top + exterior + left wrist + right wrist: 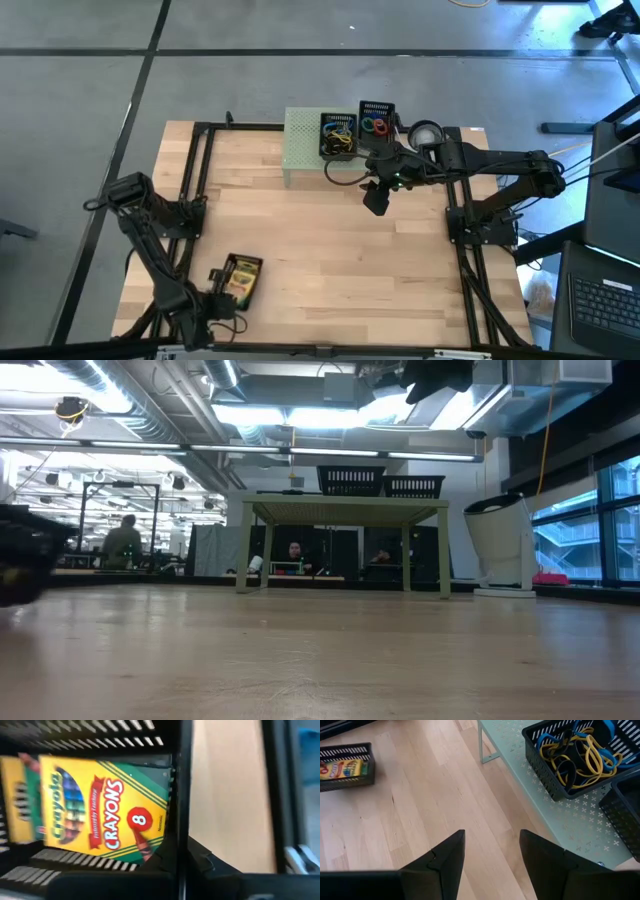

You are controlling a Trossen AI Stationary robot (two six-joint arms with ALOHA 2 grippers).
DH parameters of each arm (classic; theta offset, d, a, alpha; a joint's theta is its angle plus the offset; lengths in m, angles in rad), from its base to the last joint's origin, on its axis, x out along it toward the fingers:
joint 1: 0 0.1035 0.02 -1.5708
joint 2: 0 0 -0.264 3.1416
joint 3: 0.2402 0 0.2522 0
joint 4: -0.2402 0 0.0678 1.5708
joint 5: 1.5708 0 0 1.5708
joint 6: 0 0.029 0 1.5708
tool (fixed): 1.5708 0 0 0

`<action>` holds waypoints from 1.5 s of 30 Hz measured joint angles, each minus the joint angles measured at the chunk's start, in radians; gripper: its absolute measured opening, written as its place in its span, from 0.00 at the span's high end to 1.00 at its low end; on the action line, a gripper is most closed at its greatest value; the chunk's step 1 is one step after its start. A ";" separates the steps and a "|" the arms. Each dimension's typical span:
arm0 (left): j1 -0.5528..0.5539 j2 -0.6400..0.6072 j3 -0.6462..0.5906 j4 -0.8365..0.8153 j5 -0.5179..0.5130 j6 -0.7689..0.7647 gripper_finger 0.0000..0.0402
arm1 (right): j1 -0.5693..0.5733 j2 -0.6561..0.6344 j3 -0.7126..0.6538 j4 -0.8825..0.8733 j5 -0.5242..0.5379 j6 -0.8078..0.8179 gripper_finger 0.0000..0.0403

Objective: Pick & Place Office Desk Supplies
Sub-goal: Put the black bin on the shelf

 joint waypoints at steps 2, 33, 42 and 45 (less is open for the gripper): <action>0.017 0.000 0.021 -0.037 -0.044 0.025 1.00 | 0.000 0.000 0.000 0.000 0.000 0.000 0.53; 0.315 -0.157 0.050 -0.079 -0.353 0.232 1.00 | 0.000 0.000 0.000 0.000 0.000 0.002 0.53; 0.362 -0.293 0.051 -0.040 -0.540 0.432 1.00 | 0.000 0.000 0.000 0.001 0.000 0.001 0.52; 0.411 -0.332 0.051 -0.040 -0.578 0.495 1.00 | 0.000 0.000 0.000 0.001 0.000 0.000 0.52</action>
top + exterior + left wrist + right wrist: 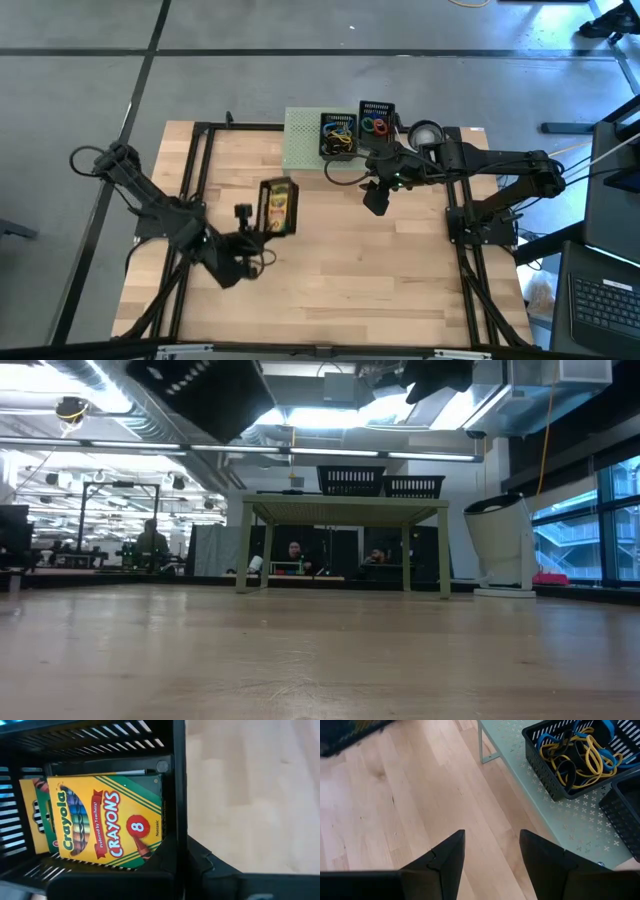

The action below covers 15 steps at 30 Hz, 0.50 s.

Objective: Pick & Place Office Desk Supplies
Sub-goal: Put the black bin on the shelf

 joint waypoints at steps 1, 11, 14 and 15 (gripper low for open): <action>0.021 -0.012 0.000 0.000 -0.008 0.024 1.00 | 0.000 0.000 0.000 0.000 0.000 0.000 0.52; 0.256 -0.057 0.000 0.000 -0.034 0.247 1.00 | 0.000 0.000 0.000 0.000 0.000 0.000 0.52; 0.335 -0.057 0.000 0.000 -0.025 0.269 1.00 | 0.000 0.000 0.000 0.000 0.000 -0.001 0.52; 0.361 -0.057 0.000 0.000 -0.018 0.274 1.00 | 0.000 0.000 0.000 0.000 0.000 -0.004 0.52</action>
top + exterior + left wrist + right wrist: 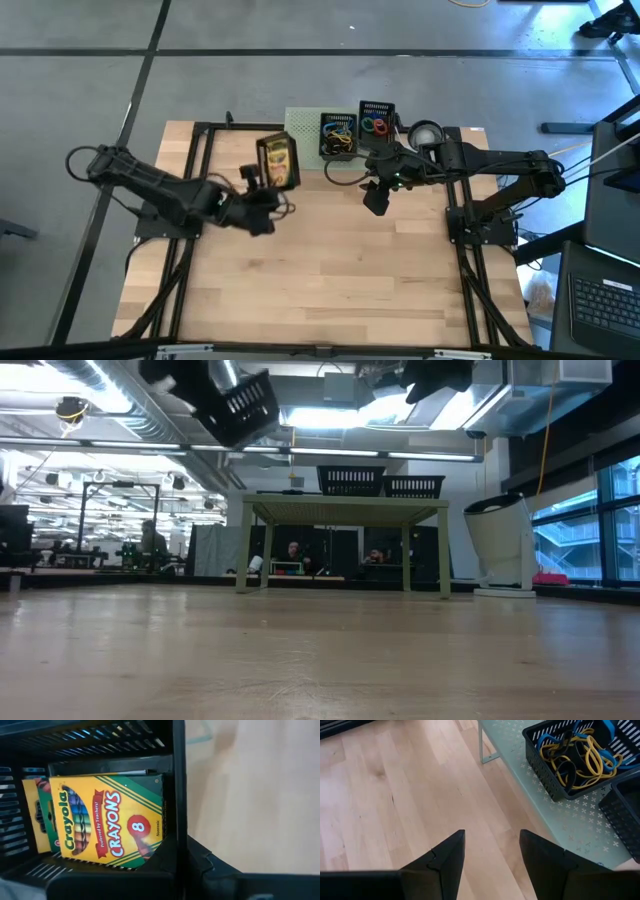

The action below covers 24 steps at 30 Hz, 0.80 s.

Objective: Pick & Place Office Desk Supplies
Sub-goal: Put the black bin on the shelf

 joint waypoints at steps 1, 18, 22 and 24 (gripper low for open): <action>0.025 0.000 0.000 0.000 0.001 0.011 1.00 | 0.000 0.000 0.000 0.000 0.000 -0.004 0.52; 0.402 0.005 0.000 0.229 0.352 0.340 1.00 | 0.000 0.000 0.000 0.006 0.000 -0.087 0.52; 0.456 0.005 0.000 0.229 0.425 0.341 1.00 | 0.000 0.000 0.000 0.006 0.000 -0.125 0.52; 0.477 0.006 0.000 0.229 0.461 0.340 1.00 | 0.000 0.000 0.000 0.006 0.000 -0.127 0.52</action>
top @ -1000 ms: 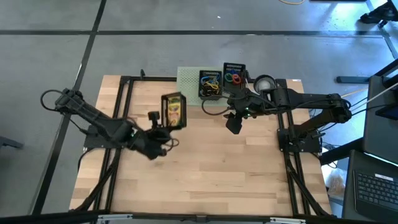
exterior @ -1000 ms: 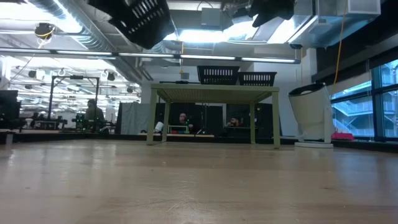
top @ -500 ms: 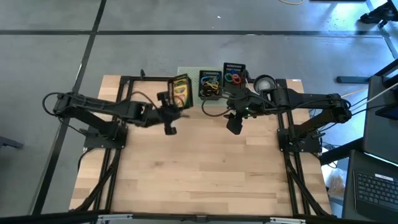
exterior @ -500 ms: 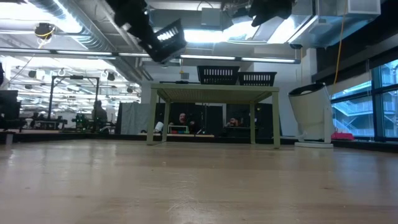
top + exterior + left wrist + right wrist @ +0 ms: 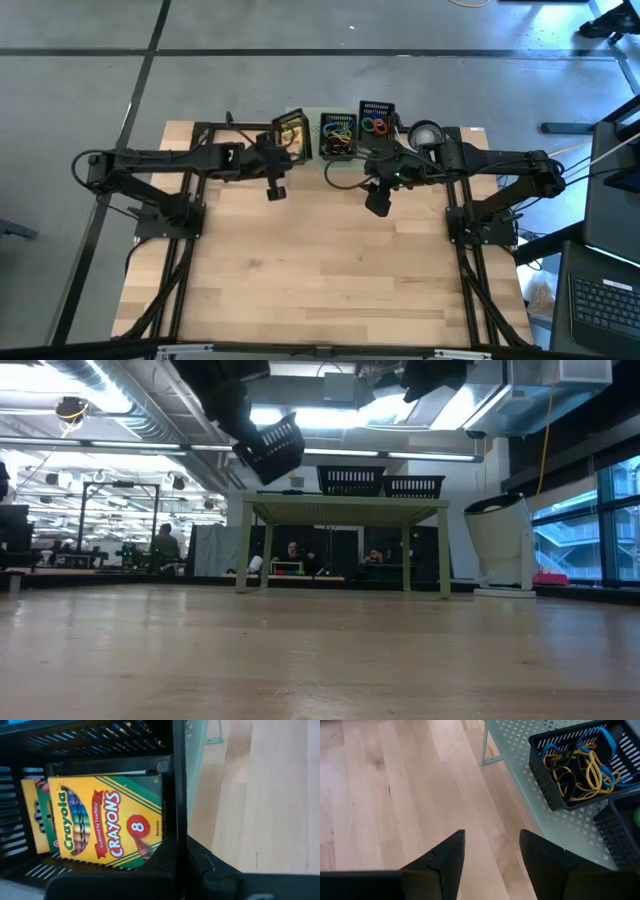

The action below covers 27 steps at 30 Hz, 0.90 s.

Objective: Pick & Place Office Desk Supplies
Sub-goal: Put the black bin on the shelf

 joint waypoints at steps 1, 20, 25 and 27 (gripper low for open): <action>0.007 0.002 0.000 0.000 0.013 0.000 1.00 | 0.000 0.000 0.000 0.000 0.000 0.004 0.52; 0.080 0.080 0.000 -0.004 0.054 0.097 1.00 | 0.000 0.000 0.000 0.000 0.000 0.026 0.52; 0.093 0.080 0.000 -0.004 0.065 0.097 1.00 | 0.000 0.000 0.000 0.000 0.000 0.026 0.52; 0.093 0.080 0.000 -0.004 0.069 0.097 1.00 | 0.000 0.000 0.000 0.000 0.000 0.025 0.52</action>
